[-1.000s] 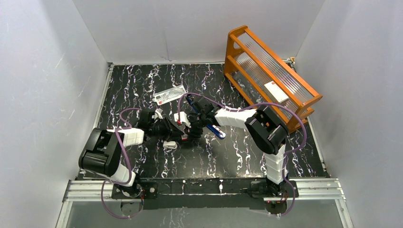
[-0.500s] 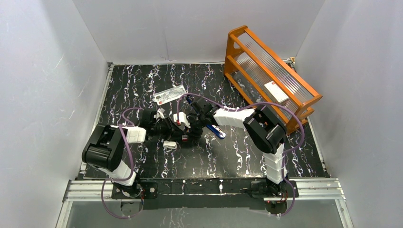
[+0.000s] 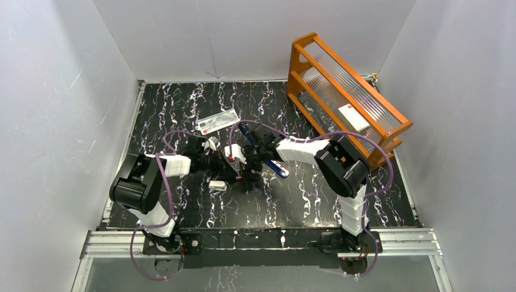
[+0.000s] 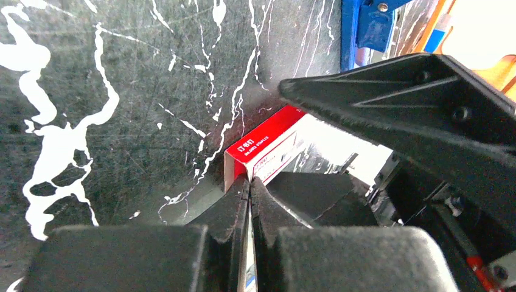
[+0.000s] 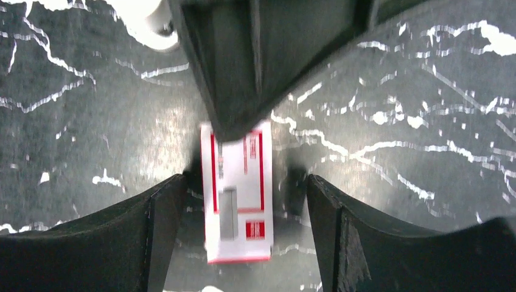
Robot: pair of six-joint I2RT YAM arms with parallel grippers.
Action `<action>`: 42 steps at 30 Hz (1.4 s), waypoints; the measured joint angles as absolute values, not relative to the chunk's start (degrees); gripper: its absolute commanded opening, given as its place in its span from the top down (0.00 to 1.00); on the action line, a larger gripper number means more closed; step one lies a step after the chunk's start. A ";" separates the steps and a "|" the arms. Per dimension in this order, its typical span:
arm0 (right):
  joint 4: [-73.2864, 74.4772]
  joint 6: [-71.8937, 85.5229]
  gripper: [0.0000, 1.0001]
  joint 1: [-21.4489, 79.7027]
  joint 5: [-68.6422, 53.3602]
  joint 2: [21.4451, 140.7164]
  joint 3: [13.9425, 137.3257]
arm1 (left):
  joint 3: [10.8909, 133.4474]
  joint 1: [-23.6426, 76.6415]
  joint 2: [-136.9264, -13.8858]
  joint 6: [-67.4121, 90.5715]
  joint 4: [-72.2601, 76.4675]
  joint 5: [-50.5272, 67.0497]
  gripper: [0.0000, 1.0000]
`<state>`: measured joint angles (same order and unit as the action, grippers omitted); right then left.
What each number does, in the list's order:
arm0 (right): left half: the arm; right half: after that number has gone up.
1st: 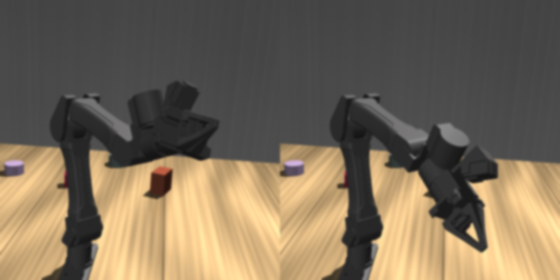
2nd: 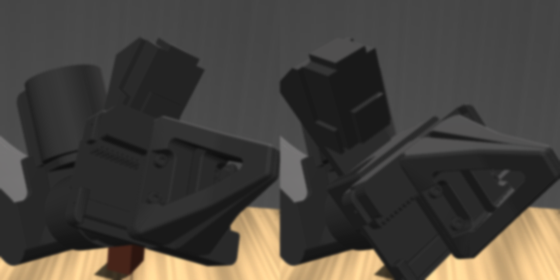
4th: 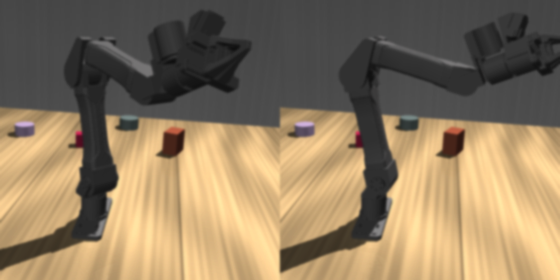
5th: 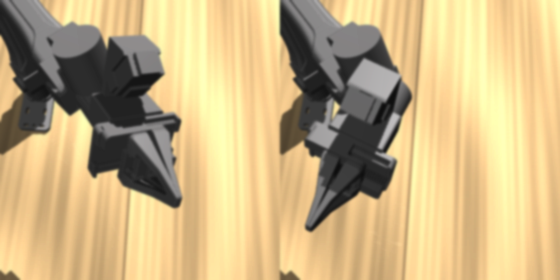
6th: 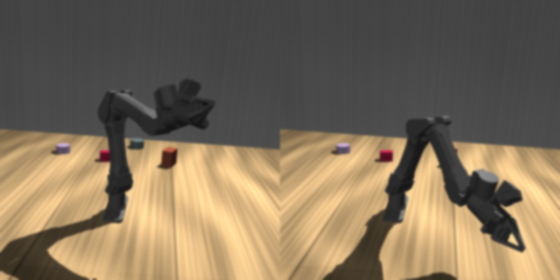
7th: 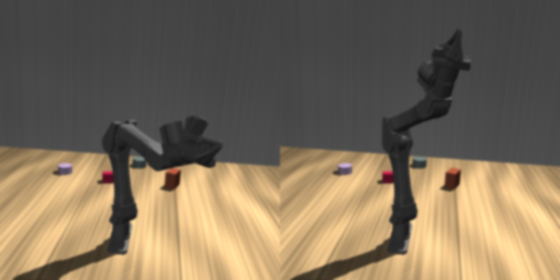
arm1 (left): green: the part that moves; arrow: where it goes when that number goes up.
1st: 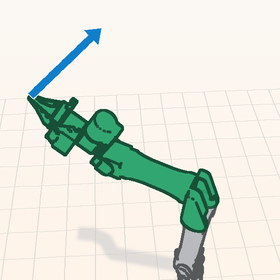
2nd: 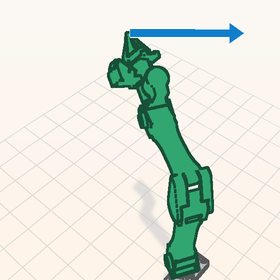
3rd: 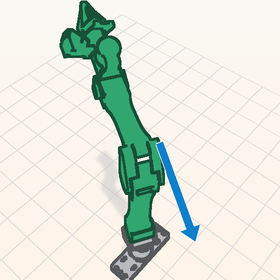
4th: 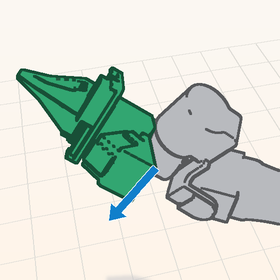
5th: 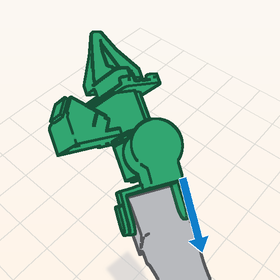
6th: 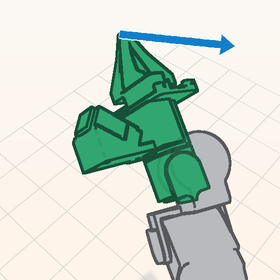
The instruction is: Load the staples into the stapler
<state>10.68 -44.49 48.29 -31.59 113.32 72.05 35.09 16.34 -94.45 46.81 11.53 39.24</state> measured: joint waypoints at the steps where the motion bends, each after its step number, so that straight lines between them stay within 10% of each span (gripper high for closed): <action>1: 10.87 -44.99 0.24 47.75 -31.42 112.79 71.40 | 35.51 16.25 -94.45 45.87 10.76 39.27 1.00; 42: 11.79 -46.46 0.67 44.73 -30.48 109.21 66.85 | 44.62 13.54 -98.83 34.48 -3.55 42.02 1.00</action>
<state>11.79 -46.46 44.73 -30.48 109.21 66.85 44.62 13.54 -98.83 34.48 -3.55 42.02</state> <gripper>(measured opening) 0.461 0.007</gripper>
